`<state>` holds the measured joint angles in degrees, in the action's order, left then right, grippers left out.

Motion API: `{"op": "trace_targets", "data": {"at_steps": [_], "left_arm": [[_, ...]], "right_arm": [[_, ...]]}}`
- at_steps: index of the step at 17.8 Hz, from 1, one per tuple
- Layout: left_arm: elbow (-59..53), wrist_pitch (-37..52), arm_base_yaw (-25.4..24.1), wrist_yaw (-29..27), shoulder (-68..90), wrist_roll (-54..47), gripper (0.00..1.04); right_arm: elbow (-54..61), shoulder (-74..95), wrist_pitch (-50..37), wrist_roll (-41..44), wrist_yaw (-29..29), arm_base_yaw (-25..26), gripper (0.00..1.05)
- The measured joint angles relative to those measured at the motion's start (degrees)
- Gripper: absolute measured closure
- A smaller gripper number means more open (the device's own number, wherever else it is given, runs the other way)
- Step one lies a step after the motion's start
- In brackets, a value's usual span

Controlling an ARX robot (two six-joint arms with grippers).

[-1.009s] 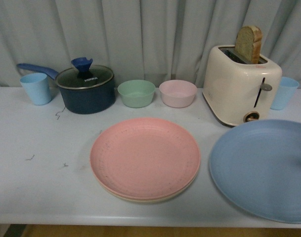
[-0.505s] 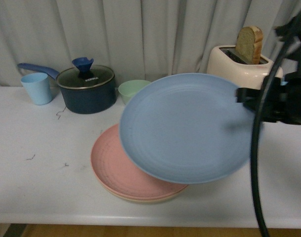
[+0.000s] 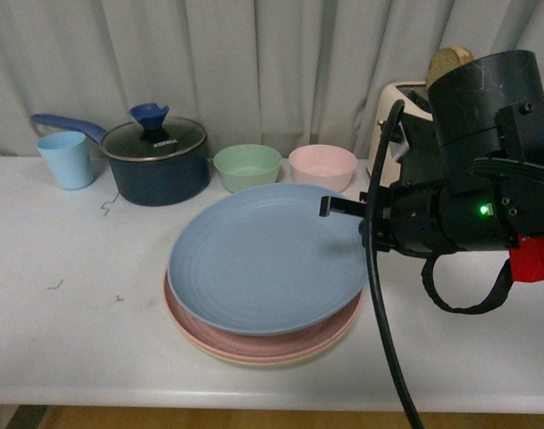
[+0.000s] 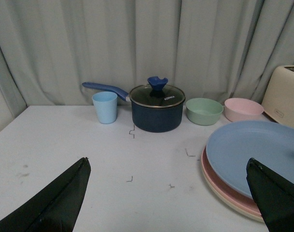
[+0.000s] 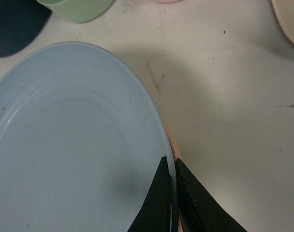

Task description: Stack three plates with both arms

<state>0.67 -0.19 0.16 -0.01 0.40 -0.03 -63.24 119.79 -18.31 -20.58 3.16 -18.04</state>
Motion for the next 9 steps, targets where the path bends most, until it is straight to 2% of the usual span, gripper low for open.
{"op": "trace_targets", "data": {"at_steps": [5, 9], "left_arm": [[0.0, -0.02, 0.0, 0.0, 0.0, 0.0, 0.07], [0.0, 0.0, 0.0, 0.0, 0.0, 0.0, 0.07]], "right_arm": [[-0.57, 2.91, 0.37, 0.02, -0.85, -1.16, 1.02], [2.12, 1.09, -0.96, -0.02, -0.68, -0.66, 0.58]]}}
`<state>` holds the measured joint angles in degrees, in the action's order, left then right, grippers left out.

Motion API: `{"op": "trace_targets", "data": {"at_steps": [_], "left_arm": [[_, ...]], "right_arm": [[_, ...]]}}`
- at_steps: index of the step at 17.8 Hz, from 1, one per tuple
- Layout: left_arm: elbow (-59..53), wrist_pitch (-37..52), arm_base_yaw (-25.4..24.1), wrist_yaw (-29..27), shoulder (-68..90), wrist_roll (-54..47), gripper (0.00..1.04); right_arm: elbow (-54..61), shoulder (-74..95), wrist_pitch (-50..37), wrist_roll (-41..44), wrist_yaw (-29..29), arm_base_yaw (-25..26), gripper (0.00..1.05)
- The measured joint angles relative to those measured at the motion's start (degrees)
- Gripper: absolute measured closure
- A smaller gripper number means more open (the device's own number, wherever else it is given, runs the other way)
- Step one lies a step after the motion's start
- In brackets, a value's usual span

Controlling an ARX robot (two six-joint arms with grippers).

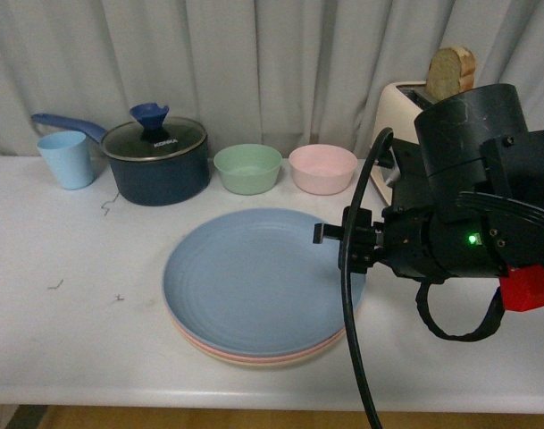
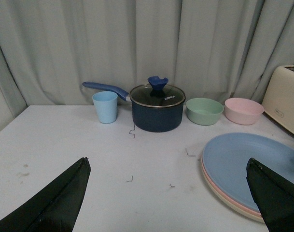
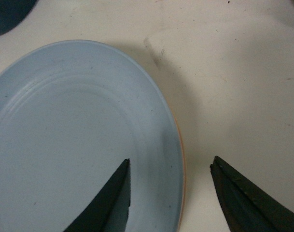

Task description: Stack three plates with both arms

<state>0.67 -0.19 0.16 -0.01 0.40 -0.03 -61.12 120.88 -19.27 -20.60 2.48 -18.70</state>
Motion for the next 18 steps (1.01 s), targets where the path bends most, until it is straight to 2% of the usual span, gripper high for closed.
{"op": "trace_targets", "data": {"at_steps": [2, 4, 6, 7, 8, 9, 10, 11, 13, 16, 17, 18], "left_arm": [[0.0, 0.0, 0.0, 0.0, 0.0, 0.0, 0.07], [0.0, 0.0, 0.0, 0.02, 0.0, 0.0, 0.07], [0.0, 0.04, 0.0, 0.02, 0.0, -0.02, 0.07], [0.0, 0.02, 0.0, 0.0, 0.0, 0.0, 0.07], [0.0, -0.02, 0.0, 0.0, 0.0, 0.0, 0.07], [0.0, 0.0, -0.02, -0.11, 0.0, 0.0, 0.07], [0.0, -0.02, -0.02, 0.0, 0.0, 0.0, 0.07], [0.0, 0.0, -0.02, 0.0, 0.0, 0.0, 0.07], [0.0, -0.02, -0.02, 0.02, 0.0, 0.0, 0.07], [0.0, 0.0, -0.02, 0.0, 0.0, 0.0, 0.07], [0.0, 0.0, -0.02, 0.0, 0.0, 0.0, 0.07], [0.0, 0.0, -0.02, 0.0, 0.0, 0.0, 0.07]], "right_arm": [[4.83, -6.01, -1.18, -0.98, 1.57, 1.27, 0.34], [10.88, -18.23, 3.45, -2.51, -0.72, 3.56, 0.08], [11.37, -22.03, 2.82, -3.15, -1.38, 4.09, 0.07], [16.09, -19.15, -15.67, 1.2, -8.07, 3.43, 0.15], [22.95, -18.88, -27.85, 6.82, -13.31, 3.67, 0.26], [31.39, -21.77, -39.85, 13.73, -14.38, 5.49, 0.41], [34.8, -26.6, -46.93, 16.98, -14.14, 7.63, 0.54], [37.51, -31.91, -49.13, 18.4, -13.29, 8.9, 0.67], [38.97, -33.53, -49.11, 18.82, -12.81, 9.11, 0.72], [43.28, -35.8, -47.67, 19.34, -11.34, 9.81, 0.87], [48.81, -42.58, -45.68, 20.24, -9.49, 12.09, 1.03], [49.27, -43.78, -45.44, 20.22, -9.38, 12.28, 1.03]]}}
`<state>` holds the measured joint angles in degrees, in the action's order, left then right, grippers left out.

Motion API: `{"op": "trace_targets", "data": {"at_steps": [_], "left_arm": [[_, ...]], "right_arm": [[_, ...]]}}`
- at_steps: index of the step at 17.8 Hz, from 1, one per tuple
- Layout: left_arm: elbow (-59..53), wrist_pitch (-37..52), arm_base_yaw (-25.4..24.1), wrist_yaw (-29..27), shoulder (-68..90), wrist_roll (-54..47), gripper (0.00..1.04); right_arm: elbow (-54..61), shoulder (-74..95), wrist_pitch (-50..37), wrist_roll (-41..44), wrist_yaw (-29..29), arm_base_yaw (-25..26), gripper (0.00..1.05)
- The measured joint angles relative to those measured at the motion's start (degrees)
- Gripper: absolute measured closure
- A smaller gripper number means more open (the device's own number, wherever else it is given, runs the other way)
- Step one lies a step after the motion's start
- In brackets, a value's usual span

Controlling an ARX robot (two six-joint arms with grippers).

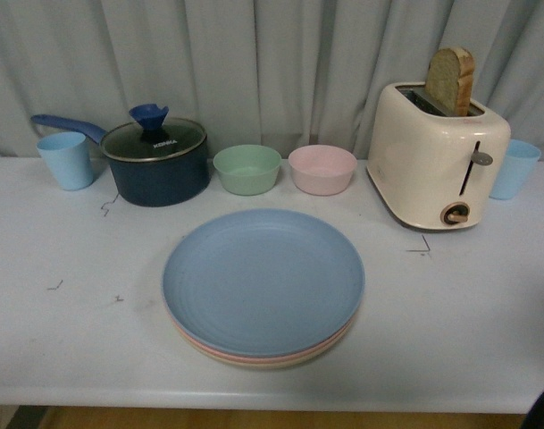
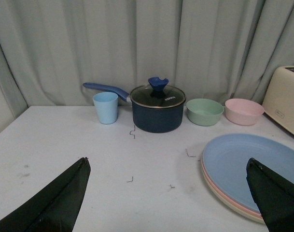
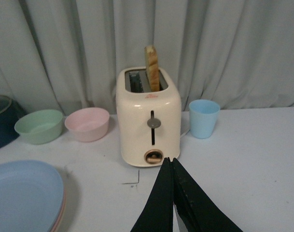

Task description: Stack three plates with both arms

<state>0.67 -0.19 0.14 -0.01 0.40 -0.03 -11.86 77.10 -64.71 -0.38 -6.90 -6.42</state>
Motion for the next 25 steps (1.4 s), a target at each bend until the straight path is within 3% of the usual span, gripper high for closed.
{"op": "trace_targets", "data": {"at_steps": [6, 8, 25], "left_arm": [[0.0, -0.02, 0.0, 0.0, 0.0, 0.0, 0.07], [0.0, 0.0, 0.0, -0.02, 0.0, 0.0, 0.07], [0.0, 0.0, -0.02, 0.0, 0.0, 0.0, 0.07]], "right_arm": [[5.49, -10.32, 5.95, 0.02, 2.4, 1.73, 1.03], [7.43, -17.79, 10.1, 0.02, 6.14, 6.58, 1.03], [11.21, -58.29, 45.88, 0.02, 6.82, 6.43, 1.03]]}}
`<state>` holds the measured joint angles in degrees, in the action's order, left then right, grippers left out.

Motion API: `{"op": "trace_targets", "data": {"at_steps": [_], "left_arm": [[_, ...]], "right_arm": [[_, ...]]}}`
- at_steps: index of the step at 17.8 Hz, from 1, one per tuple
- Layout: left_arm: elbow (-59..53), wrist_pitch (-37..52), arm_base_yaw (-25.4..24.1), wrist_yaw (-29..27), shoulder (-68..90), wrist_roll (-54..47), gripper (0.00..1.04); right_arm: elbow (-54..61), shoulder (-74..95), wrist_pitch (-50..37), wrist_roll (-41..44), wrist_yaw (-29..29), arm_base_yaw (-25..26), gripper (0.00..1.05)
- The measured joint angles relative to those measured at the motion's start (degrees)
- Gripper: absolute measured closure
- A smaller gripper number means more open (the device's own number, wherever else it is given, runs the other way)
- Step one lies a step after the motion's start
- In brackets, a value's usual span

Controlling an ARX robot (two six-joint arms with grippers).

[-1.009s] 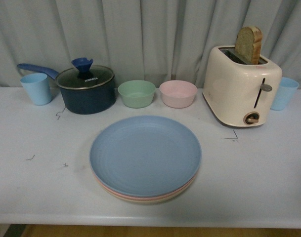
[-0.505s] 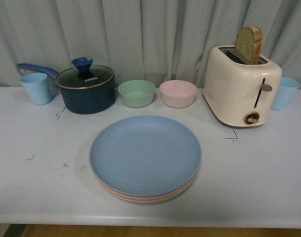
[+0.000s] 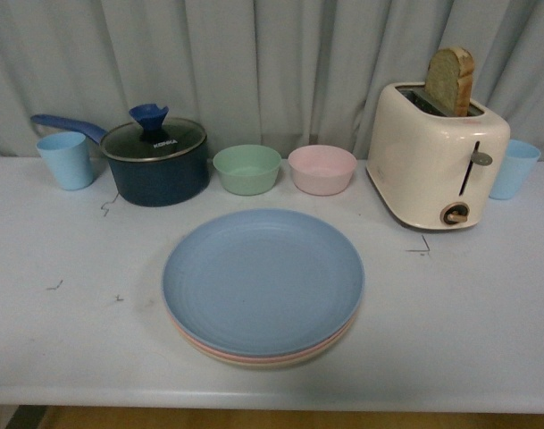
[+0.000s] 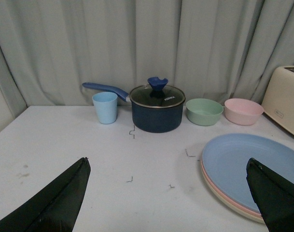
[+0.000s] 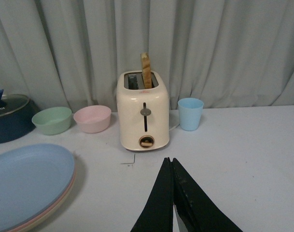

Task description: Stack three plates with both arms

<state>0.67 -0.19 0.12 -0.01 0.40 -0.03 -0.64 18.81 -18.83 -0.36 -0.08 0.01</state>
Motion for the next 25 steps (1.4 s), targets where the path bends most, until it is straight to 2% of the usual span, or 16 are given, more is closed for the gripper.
{"op": "trace_targets", "data": {"at_steps": [11, 13, 17, 21, 22, 25], "left_arm": [[0.0, 0.0, 0.0, 0.0, 0.0, 0.0, 0.07], [0.0, 0.0, 0.0, -0.04, 0.0, 0.0, 0.07], [0.0, 0.0, 0.0, 0.02, 0.0, 0.0, 0.07], [0.0, 0.02, 0.0, 0.0, 0.0, 0.0, 0.07], [0.0, 0.02, 0.0, 0.0, 0.0, 0.0, 0.07], [0.0, 0.0, 0.0, 0.0, 0.0, 0.0, 0.07]], "right_arm": [[0.0, -9.22, 9.2, 0.0, 0.0, 0.0, 1.03], [-0.02, -17.11, 19.37, 0.02, 0.09, 0.0, 1.03], [-0.02, -18.62, 19.02, 0.07, 0.07, 0.0, 1.02], [-0.02, -18.6, 19.02, 0.04, 0.07, 0.0, 0.67], [-0.02, -18.6, 19.04, 0.07, 0.07, 0.0, 0.54], [-0.02, -18.6, 19.02, 0.04, 0.07, 0.0, 0.28]]}}
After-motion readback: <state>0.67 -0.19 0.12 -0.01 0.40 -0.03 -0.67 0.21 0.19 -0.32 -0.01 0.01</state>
